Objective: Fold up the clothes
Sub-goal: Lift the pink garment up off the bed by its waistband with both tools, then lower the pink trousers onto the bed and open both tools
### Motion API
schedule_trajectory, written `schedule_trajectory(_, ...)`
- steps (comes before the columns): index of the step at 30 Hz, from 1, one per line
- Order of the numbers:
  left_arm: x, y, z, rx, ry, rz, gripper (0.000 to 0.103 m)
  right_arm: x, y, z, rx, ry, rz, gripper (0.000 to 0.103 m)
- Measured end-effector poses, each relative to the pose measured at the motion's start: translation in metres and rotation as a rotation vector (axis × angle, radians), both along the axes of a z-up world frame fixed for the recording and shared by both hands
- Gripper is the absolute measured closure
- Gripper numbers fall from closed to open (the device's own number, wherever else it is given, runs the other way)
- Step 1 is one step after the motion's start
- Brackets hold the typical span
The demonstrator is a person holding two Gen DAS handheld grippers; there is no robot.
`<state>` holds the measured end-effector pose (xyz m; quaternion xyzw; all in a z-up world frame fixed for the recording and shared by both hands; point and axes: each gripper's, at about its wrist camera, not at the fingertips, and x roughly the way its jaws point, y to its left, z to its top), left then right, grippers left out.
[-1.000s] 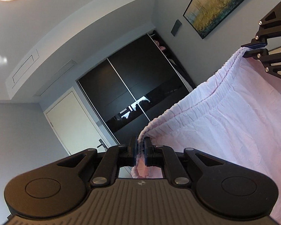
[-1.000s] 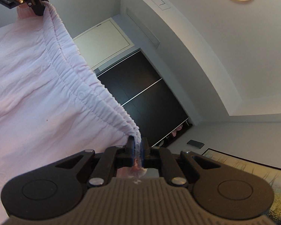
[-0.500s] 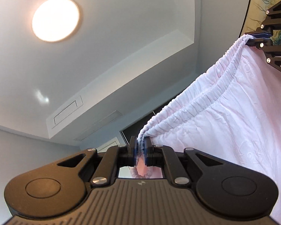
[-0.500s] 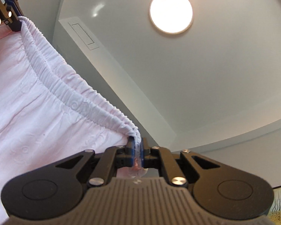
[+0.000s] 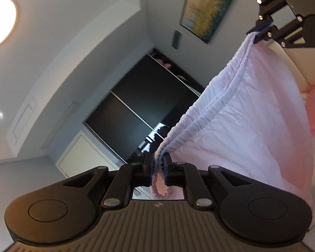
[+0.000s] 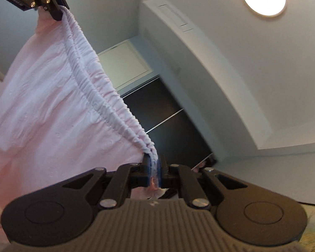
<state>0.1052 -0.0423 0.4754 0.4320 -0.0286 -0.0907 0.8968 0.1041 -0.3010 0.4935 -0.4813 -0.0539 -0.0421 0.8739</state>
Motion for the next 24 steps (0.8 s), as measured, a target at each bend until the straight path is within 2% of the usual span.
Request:
schedule_trajectory(4,-0.039,0.015,-0.071,0.099,0.092,-0.019,0.094,-0.037,-0.008,-0.073,-0.016,0.164,0.074,0.096)
schedule_trajectory(6,-0.063,0.023,-0.100,0.144,0.132,-0.034,0.094,-0.059,0.002,-0.103,-0.015,0.234,0.104,0.096)
schedule_trajectory(10,-0.107,0.038,-0.152,0.190,0.216,-0.048,0.094,-0.068,0.011,-0.165,-0.018,0.360,0.147,0.096)
schedule_trajectory(12,-0.126,0.040,-0.174,0.205,0.263,-0.056,0.094,-0.096,0.022,-0.189,-0.016,0.408,0.157,0.096)
schedule_trajectory(14,-0.138,0.040,-0.194,0.225,0.303,-0.059,0.094,-0.094,0.022,-0.213,-0.018,0.461,0.165,0.096)
schedule_trajectory(15,-0.143,0.040,-0.205,0.231,0.317,-0.058,0.094,-0.113,0.027,-0.228,-0.020,0.484,0.166,0.096)
schedule_trajectory(17,-0.147,0.040,-0.212,0.230,0.350,-0.060,0.094,-0.126,0.018,-0.260,-0.013,0.525,0.166,0.095)
schedule_trajectory(22,-0.164,0.046,-0.238,0.213,0.419,-0.068,0.094,-0.145,0.041,-0.292,0.011,0.579,0.182,0.095)
schedule_trajectory(24,-0.172,0.049,-0.247,0.221,0.469,-0.081,0.094,-0.146,0.057,-0.292,0.008,0.615,0.199,0.095)
